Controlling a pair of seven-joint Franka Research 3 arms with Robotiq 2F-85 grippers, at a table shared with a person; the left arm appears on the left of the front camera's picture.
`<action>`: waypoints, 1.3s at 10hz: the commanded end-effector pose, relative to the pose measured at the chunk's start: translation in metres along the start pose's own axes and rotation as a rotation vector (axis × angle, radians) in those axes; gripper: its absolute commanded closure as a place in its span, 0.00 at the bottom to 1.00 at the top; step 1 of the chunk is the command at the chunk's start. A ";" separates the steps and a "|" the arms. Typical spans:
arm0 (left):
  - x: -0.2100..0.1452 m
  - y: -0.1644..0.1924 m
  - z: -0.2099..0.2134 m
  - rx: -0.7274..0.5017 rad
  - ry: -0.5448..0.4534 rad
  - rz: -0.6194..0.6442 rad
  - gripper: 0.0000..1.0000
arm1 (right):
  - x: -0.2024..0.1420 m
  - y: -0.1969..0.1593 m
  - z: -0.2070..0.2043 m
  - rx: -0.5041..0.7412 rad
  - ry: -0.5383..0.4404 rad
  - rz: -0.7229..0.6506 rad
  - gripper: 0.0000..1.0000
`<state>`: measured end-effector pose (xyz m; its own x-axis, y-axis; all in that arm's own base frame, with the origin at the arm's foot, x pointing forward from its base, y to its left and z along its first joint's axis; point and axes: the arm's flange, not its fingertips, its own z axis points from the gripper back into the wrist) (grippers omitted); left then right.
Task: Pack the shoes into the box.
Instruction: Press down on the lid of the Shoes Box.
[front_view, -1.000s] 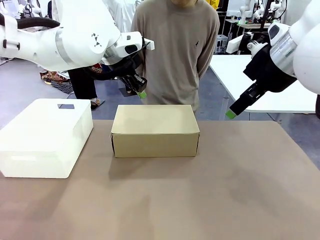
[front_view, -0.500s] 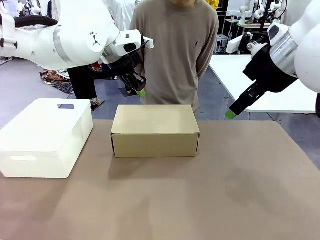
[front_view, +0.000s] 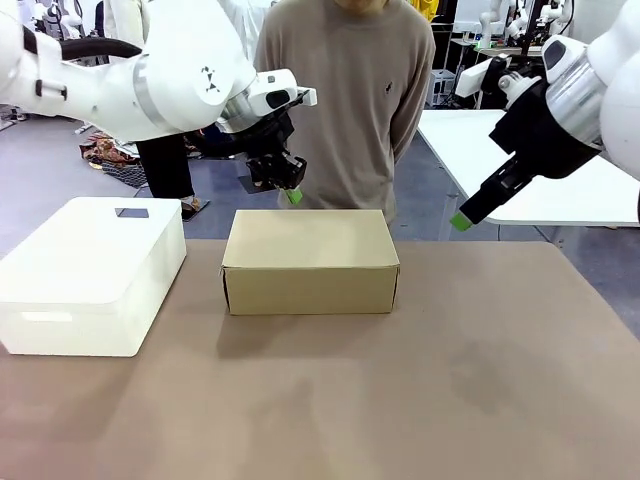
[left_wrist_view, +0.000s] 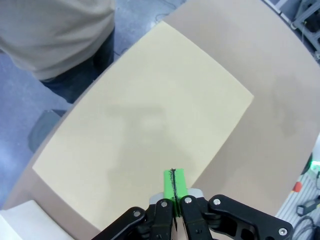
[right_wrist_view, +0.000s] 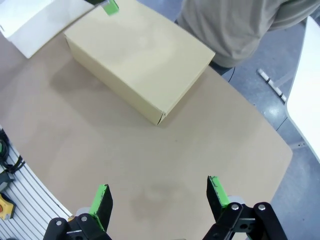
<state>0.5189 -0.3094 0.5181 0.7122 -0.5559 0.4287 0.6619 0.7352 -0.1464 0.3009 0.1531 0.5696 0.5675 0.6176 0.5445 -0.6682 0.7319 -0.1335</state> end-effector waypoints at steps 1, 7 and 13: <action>0.021 0.000 -0.001 -0.007 0.038 0.039 1.00 | -0.005 0.007 0.002 -0.027 -0.037 -0.017 0.00; 0.054 0.007 -0.046 0.108 0.133 0.084 1.00 | 0.000 0.002 0.008 -0.007 -0.021 0.004 0.00; 0.056 0.020 -0.092 0.133 0.170 0.118 1.00 | 0.000 0.002 0.008 -0.007 -0.021 0.004 0.00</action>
<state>0.5891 -0.3597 0.4569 0.8056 -0.5308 0.2630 0.5699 0.8157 -0.0994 0.2959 0.1526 0.5751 0.5545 0.6140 0.5617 -0.6708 0.7293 -0.1350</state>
